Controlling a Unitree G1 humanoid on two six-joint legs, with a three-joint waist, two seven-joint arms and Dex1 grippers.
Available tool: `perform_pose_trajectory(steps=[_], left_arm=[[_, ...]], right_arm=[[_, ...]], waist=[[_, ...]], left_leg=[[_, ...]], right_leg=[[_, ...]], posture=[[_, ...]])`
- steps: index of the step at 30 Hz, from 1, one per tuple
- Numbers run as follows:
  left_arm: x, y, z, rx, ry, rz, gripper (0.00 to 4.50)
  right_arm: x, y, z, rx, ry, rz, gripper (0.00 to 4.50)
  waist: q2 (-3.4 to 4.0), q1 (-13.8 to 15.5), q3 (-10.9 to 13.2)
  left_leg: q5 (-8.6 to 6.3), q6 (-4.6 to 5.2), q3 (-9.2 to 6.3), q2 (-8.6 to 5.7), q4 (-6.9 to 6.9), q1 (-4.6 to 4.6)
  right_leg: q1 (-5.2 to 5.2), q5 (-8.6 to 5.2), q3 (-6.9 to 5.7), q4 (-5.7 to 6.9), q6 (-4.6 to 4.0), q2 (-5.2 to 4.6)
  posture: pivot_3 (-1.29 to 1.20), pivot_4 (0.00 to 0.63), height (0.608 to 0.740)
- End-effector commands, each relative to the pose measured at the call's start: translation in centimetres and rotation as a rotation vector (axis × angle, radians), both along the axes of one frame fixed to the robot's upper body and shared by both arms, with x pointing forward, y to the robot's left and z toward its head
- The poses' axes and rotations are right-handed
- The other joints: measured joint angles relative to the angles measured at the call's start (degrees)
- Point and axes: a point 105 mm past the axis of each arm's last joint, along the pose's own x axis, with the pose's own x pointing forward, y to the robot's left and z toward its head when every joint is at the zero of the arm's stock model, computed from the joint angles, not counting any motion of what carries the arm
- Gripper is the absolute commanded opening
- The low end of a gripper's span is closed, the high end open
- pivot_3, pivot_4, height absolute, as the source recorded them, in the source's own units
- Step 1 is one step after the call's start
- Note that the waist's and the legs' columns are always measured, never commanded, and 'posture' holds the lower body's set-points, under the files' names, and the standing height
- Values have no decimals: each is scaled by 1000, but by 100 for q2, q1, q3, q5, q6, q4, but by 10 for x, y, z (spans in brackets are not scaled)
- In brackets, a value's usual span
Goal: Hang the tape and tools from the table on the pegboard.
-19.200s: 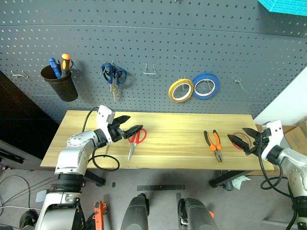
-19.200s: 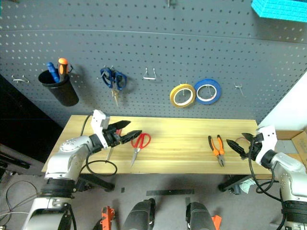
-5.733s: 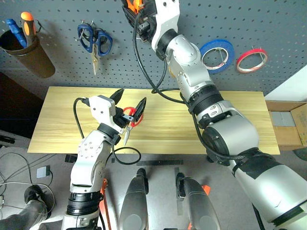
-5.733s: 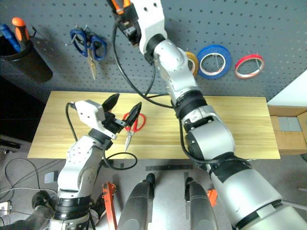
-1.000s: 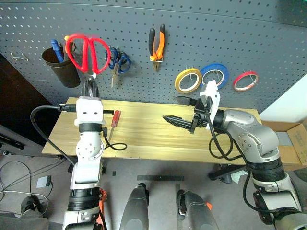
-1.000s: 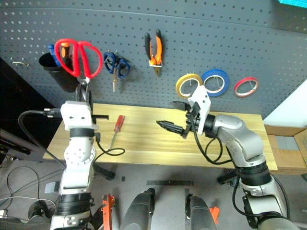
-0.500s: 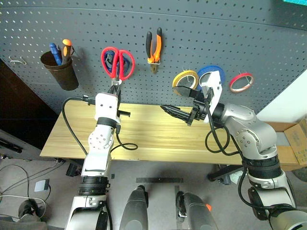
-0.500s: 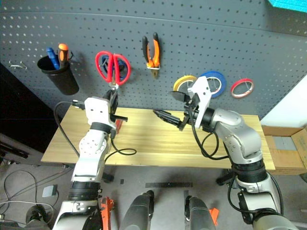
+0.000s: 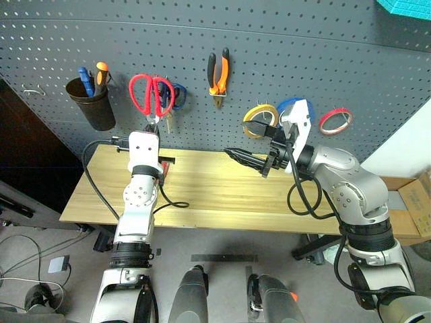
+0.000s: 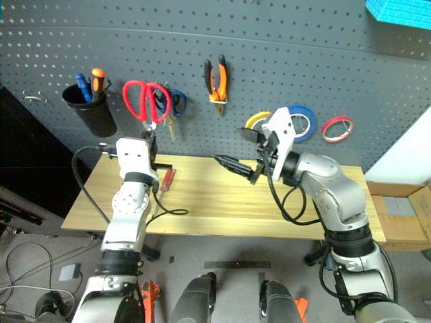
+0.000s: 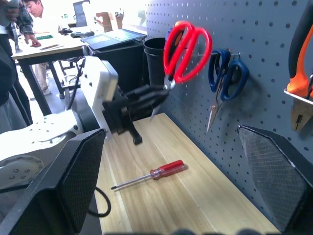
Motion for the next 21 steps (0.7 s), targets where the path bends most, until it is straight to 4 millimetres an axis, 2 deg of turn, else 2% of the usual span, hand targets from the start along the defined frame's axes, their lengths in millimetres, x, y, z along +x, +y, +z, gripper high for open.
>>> perform_pose_trajectory(steps=[1, 11, 13, 21], left_arm=[[2, -9, 19, 12, -65, -50, 236], [21, -3, 14, 33, -9, -17, 236], [28, -3, 8, 35, 42, -19, 236], [37, -6, 9, 44, 45, -14, 236]], right_arm=[[-7, 1, 12, 15, -54, 14, 4500], [-7, 2, 13, 15, -59, 11, 4500], [-5, 1, 15, 27, -69, -7, 4500], [3, 1, 23, 63, -97, -65, 4500]], waist=[[0, 0, 0], [0, -6, -19], [0, -5, -20], [-1, -14, -28]], left_leg=[[0, 0, 0, 1, 0, 0], [4, 5, 0, 0, 2, 2], [4, 6, 0, 0, 3, 2], [5, 6, 2, 0, 7, 2]], right_leg=[[0, -1, 0, 0, -1, 0], [2, 6, 0, 2, -1, 1], [2, 7, -1, 2, 0, 1], [3, 14, 1, 2, -8, 2]], posture=[[117, 152, 740], [106, 142, 740], [106, 142, 740], [98, 136, 740]])
